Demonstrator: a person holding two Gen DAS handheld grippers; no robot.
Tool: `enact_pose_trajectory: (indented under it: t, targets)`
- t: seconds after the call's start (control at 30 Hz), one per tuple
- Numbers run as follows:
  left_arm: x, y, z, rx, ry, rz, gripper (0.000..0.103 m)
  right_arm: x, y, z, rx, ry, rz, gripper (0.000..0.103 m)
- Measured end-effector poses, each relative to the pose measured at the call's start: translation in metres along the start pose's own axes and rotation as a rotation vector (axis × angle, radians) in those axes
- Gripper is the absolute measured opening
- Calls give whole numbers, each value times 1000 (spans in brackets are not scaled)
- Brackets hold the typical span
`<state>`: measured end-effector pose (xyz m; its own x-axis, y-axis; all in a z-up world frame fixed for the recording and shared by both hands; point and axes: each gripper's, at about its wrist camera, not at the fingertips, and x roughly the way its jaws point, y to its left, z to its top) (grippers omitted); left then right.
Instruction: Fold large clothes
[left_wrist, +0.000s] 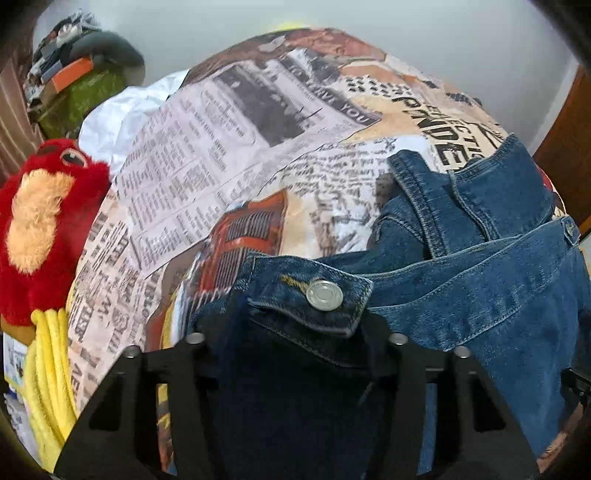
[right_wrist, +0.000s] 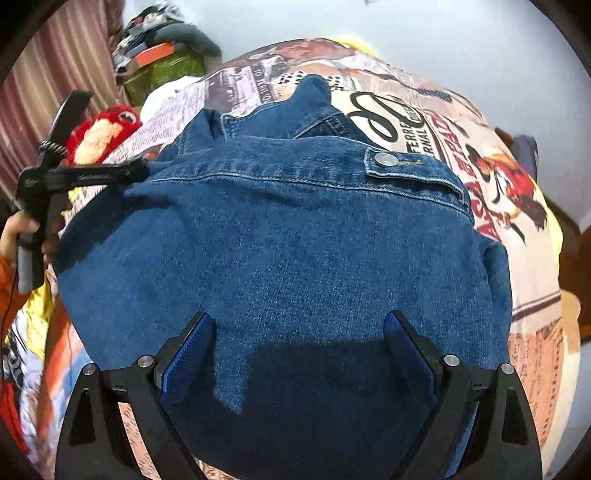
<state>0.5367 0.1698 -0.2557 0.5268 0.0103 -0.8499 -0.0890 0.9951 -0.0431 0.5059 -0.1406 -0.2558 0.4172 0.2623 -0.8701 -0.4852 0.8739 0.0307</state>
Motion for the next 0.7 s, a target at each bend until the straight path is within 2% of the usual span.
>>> enact_pose_trajectory:
  t: [0.03, 0.13, 0.27, 0.33, 0.47, 0.53, 0.57, 0.7]
  targets:
    - [-2, -1, 0, 1, -16, 8, 37, 0, 1, -1, -11, -4, -4, 93]
    - [-17, 5, 2, -38, -77, 1, 24, 1, 3, -3, -41, -19, -11, 94]
    - [-45, 22, 11, -132, -169, -43, 23, 2, 1, -3, -50, -29, -4, 94]
    - [-44, 26, 19, -149, -159, -37, 27, 1, -1, -3, -44, -34, 6, 94]
    - [-23, 29, 32, -147, -103, 73, 33, 3, -1, -4, -46, -37, 6, 94]
    - [-13, 35, 37, -152, -89, 104, 53, 3, 0, -5, -52, -40, 1, 94]
    - [-10, 38, 39, -154, -85, 124, 55, 3, 0, -5, -52, -42, 0, 94]
    - [-17, 44, 42, -159, -77, 115, 59, 3, 0, -6, -51, -39, 2, 94]
